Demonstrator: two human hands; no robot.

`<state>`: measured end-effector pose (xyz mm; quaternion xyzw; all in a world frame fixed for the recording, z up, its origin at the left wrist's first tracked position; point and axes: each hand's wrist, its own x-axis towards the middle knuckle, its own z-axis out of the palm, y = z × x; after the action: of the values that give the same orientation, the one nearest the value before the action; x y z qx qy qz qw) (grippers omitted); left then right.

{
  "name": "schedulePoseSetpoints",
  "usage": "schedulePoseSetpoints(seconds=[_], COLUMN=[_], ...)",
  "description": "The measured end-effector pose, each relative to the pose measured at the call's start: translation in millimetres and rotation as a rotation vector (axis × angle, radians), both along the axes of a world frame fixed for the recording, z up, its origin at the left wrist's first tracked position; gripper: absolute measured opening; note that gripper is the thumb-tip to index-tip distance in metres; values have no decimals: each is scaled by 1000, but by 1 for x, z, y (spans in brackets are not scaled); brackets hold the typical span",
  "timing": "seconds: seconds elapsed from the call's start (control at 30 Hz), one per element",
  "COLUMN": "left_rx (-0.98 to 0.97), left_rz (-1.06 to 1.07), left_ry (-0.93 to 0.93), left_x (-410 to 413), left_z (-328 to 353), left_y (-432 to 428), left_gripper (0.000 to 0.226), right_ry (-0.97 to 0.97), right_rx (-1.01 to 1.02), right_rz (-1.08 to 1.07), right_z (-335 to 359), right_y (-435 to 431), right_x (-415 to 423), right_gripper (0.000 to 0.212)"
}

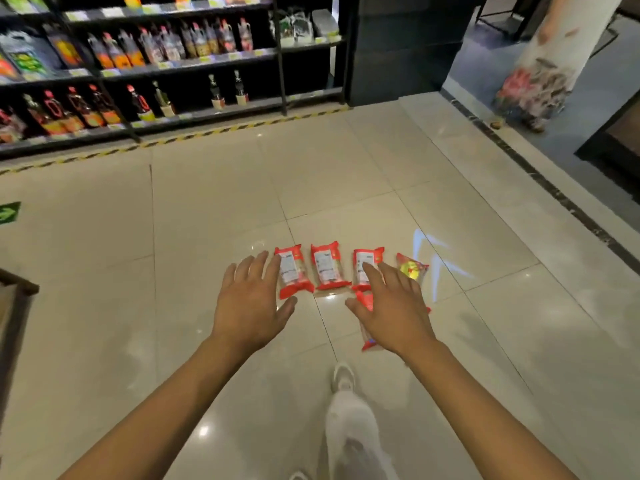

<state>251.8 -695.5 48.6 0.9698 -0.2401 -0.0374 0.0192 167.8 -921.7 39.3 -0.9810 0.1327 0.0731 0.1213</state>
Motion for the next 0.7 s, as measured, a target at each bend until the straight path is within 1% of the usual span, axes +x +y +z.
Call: schedulePoseSetpoints(seconds=[0.07, 0.1, 0.2, 0.3, 0.4, 0.47, 0.6, 0.7], left_rx=[11, 18, 32, 67, 100, 113, 217, 264], left_rz=[30, 47, 94, 98, 135, 159, 164, 225], left_ry=[17, 17, 84, 131, 267, 330, 394, 400], left_x=[45, 70, 148, 228, 293, 327, 383, 416], left_z=[-20, -32, -83, -158, -253, -326, -485, -598], left_y=[-17, -26, -53, -81, -103, -113, -121, -122], left_gripper=[78, 77, 82, 80, 74, 74, 80, 80], right_ry=[20, 42, 137, 202, 327, 410, 449, 477], right_rx=[13, 27, 80, 133, 160, 170, 152, 124], right_rz=[16, 21, 43, 32, 17, 6, 2, 31], right_z=[-28, -45, -106, -187, -286, -356, -501, -610], right_y=[-24, -36, -72, -103, -125, -135, -147, -154], right_x=[54, 83, 174, 258, 321, 348, 385, 414], right_gripper=[91, 90, 75, 71, 74, 78, 81, 82])
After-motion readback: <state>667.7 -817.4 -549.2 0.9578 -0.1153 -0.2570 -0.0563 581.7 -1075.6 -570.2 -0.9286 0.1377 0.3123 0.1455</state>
